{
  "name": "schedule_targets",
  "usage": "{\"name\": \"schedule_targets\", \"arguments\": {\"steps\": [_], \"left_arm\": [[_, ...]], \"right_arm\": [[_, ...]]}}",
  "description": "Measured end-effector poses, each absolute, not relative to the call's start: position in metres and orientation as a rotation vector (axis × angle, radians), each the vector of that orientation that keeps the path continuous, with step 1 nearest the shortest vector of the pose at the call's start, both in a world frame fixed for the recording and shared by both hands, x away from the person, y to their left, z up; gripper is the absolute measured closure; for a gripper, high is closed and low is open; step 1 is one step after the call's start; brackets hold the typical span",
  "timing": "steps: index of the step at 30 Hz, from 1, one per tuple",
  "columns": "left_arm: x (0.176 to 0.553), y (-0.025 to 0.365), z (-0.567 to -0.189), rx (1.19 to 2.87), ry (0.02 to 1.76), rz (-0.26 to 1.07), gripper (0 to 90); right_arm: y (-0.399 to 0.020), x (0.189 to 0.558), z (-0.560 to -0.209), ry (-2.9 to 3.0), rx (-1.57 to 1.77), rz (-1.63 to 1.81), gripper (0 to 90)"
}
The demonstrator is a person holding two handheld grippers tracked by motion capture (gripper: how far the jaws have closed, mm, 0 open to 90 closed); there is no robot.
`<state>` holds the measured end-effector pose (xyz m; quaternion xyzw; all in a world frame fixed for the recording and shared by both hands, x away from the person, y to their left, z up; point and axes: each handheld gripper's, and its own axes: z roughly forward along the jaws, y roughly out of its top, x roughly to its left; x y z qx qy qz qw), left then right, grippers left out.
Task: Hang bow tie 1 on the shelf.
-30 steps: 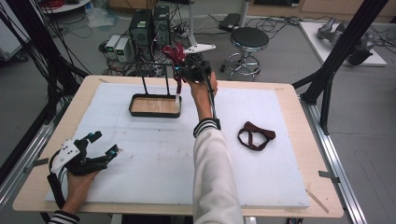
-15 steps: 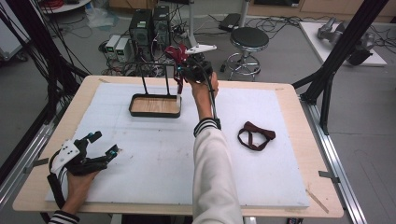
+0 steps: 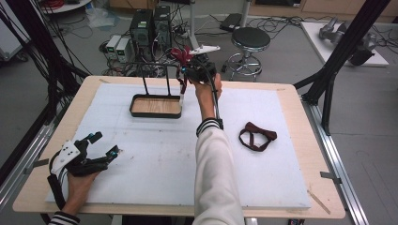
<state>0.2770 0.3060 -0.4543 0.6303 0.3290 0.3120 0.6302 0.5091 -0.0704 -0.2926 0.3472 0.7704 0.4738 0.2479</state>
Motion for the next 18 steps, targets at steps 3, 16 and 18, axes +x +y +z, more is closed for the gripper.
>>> {"name": "schedule_targets", "arguments": {"steps": [3, 16, 18], "left_arm": [[0.277, 0.3062, -0.4543, 1.444, 0.753, 0.715, 14.8], [0.2769, 0.306, -0.4543, 1.44, 0.753, 0.714, 14.8], [0.2769, 0.3059, -0.4543, 1.439, 0.753, 0.714, 14.8]], "right_arm": [[-0.0702, 0.5095, -0.2938, 2.109, 0.955, 1.284, 74.4], [-0.072, 0.5096, -0.2985, 2.13, 0.977, 1.241, 73.0], [-0.0719, 0.5094, -0.2985, 2.133, 0.975, 1.24, 72.5]]}}
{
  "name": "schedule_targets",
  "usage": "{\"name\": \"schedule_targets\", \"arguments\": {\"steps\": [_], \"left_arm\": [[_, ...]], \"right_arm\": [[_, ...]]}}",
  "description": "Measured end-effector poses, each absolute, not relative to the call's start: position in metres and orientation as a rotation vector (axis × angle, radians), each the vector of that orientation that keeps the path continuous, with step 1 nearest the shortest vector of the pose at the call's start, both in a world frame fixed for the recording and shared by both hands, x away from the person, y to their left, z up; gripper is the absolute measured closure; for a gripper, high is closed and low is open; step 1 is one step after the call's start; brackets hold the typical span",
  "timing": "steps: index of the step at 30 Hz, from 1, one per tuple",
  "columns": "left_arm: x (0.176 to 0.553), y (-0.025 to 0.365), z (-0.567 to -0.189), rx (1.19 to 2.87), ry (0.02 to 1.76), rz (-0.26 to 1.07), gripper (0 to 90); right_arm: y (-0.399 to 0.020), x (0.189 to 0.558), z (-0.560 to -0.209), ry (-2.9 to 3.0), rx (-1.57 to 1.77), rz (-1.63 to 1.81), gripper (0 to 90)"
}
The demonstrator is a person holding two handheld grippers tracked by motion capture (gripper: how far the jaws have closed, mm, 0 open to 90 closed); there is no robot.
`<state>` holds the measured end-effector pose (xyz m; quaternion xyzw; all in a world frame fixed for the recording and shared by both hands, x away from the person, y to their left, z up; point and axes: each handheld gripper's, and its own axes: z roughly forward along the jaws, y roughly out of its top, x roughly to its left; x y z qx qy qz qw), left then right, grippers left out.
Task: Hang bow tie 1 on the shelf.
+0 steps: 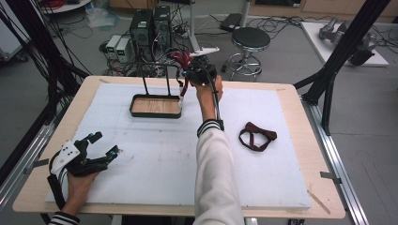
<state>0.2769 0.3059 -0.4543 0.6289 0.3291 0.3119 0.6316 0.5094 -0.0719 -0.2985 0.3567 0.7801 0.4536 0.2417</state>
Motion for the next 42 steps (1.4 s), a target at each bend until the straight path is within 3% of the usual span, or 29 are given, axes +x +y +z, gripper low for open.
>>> {"name": "schedule_targets", "arguments": {"steps": [10, 17, 24, 29, 42], "left_arm": [[0.277, 0.306, -0.454, 1.441, 0.754, 0.713, 14.8], [0.277, 0.306, -0.454, 1.445, 0.753, 0.714, 14.8], [0.277, 0.306, -0.454, 1.441, 0.751, 0.714, 14.8], [0.277, 0.306, -0.454, 1.444, 0.752, 0.714, 14.8], [0.277, 0.306, -0.454, 1.439, 0.752, 0.714, 14.8]], "right_arm": [[-0.073, 0.508, -0.298, 2.126, 0.976, 1.251, 69.5], [-0.075, 0.507, -0.297, 2.124, 0.97, 1.257, 62.3], [-0.077, 0.504, -0.295, 2.097, 0.983, 1.304, 32.9], [-0.087, 0.5, -0.29, 2.074, 1.005, 1.344, 21.2], [-0.124, 0.463, -0.267, 2.051, 0.935, 1.367, 17.8]]}}
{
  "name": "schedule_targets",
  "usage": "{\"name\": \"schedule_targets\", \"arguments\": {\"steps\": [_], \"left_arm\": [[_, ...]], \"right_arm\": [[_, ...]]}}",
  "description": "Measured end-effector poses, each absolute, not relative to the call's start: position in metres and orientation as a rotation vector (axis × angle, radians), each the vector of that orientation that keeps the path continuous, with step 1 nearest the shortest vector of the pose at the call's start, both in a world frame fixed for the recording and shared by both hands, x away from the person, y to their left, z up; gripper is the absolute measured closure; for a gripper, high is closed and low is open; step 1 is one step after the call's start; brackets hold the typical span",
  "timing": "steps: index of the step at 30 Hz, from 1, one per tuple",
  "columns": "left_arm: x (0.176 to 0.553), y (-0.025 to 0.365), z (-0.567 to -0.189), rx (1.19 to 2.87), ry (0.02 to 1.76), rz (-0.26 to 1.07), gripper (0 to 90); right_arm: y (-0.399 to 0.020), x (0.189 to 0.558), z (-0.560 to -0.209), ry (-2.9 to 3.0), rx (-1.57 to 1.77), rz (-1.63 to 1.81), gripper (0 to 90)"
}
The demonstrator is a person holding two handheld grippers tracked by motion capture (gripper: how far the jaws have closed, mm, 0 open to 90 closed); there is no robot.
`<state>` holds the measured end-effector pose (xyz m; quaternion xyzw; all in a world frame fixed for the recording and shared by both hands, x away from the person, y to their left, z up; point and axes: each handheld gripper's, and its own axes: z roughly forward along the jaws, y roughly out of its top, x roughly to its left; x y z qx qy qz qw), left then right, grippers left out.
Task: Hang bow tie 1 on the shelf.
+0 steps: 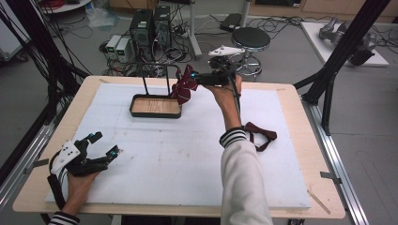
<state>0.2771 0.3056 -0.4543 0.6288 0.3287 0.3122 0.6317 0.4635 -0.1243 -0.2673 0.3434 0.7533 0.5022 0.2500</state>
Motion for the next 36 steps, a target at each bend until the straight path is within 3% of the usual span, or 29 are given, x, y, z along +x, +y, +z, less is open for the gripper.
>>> {"name": "schedule_targets", "arguments": {"steps": [19, 36], "left_arm": [[0.277, 0.306, -0.454, 1.446, 0.753, 0.717, 14.8], [0.277, 0.306, -0.454, 1.44, 0.746, 0.71, 14.8]], "right_arm": [[-0.177, 0.397, -0.266, 2.037, 0.855, 1.39, 17.6], [-0.219, 0.34, -0.303, 1.934, 0.85, 1.48, 17.6]]}}
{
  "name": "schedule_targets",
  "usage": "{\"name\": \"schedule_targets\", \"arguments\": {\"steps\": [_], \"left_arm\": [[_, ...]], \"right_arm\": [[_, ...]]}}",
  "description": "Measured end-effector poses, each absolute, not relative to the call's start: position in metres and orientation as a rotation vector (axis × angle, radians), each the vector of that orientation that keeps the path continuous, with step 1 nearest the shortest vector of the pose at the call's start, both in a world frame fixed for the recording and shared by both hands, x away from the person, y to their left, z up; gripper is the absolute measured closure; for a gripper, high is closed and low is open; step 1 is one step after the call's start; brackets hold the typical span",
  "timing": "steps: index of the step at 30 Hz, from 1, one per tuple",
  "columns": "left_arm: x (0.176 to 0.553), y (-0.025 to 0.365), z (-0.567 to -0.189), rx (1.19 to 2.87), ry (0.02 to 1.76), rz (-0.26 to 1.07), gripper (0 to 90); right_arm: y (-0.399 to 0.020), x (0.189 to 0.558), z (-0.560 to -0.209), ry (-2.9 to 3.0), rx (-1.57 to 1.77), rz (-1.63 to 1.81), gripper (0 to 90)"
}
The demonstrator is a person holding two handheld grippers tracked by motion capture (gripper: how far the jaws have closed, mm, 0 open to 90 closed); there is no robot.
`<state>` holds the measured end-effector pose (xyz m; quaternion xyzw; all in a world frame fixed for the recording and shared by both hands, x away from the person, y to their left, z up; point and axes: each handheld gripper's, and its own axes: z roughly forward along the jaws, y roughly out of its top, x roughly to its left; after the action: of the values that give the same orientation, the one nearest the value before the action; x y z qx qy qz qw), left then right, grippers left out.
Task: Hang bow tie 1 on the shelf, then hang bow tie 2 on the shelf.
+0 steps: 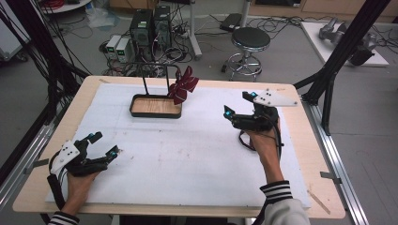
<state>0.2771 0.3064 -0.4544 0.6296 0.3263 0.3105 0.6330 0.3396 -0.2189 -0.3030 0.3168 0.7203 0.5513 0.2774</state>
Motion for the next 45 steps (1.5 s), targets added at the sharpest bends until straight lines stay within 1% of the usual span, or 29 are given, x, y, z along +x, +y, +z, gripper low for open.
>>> {"name": "schedule_targets", "arguments": {"steps": [9, 21, 45], "left_arm": [[0.277, 0.307, -0.454, 1.439, 0.746, 0.71, 14.7], [0.276, 0.307, -0.454, 1.44, 0.742, 0.714, 14.8], [0.276, 0.306, -0.455, 1.436, 0.743, 0.721, 14.8]], "right_arm": [[-0.232, 0.318, -0.331, 1.863, 0.841, 1.517, 17.6], [-0.244, 0.309, -0.366, 1.824, 0.9, 1.537, 17.2], [-0.246, 0.301, -0.373, 1.812, 0.907, 1.551, 17.2]]}}
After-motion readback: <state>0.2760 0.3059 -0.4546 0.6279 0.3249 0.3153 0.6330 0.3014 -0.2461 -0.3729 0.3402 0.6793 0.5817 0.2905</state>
